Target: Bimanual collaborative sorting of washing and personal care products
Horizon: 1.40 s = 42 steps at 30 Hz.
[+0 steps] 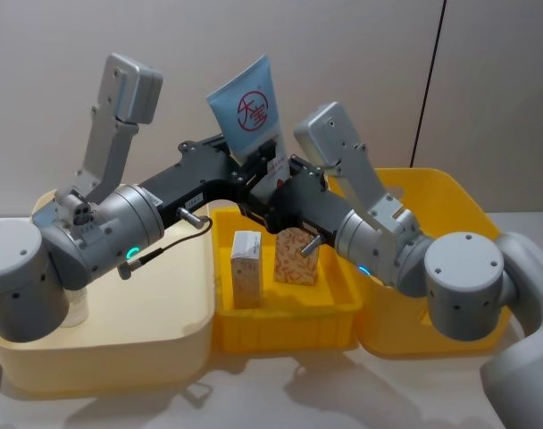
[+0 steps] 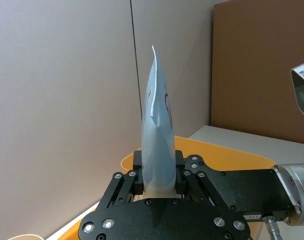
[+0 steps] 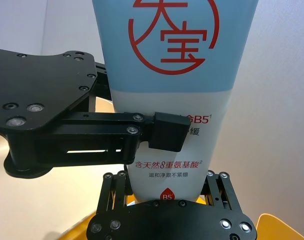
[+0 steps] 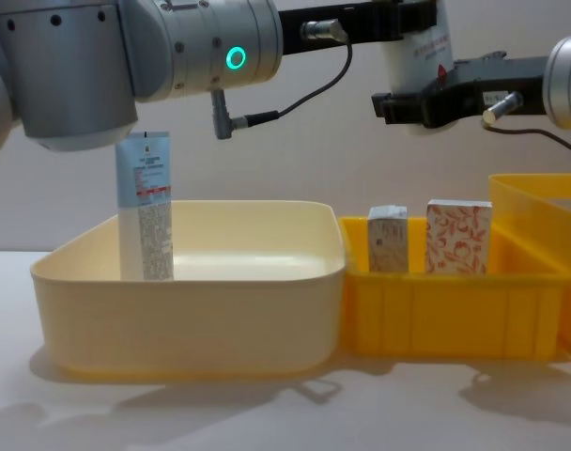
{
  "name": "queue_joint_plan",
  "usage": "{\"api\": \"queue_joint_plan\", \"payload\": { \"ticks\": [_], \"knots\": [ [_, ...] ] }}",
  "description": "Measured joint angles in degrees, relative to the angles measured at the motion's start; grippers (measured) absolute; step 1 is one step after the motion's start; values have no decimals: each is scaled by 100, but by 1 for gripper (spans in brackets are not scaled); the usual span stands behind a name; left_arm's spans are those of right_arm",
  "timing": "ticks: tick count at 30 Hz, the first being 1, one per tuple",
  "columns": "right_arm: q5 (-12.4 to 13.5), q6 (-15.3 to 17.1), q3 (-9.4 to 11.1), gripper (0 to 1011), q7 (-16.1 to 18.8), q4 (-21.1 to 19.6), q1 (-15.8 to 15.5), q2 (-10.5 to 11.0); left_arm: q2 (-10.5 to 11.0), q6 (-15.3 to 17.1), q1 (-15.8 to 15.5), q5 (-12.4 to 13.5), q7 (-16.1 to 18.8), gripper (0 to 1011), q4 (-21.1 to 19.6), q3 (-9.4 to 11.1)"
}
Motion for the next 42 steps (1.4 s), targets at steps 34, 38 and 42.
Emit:
{"api": "queue_joint_plan", "payload": {
  "ticks": [34,38,42],
  "knots": [
    [1,-11,14,666,-19,29,23,-25,13,17,7,-7,6,541,-11,12],
    [1,-11,14,666,-19,29,23,-25,13,17,7,-6,6,699,-11,12],
    [1,-11,13,666,-20,28,23,-25,12,18,7,-7,7,816,-11,11]
  ]
}}
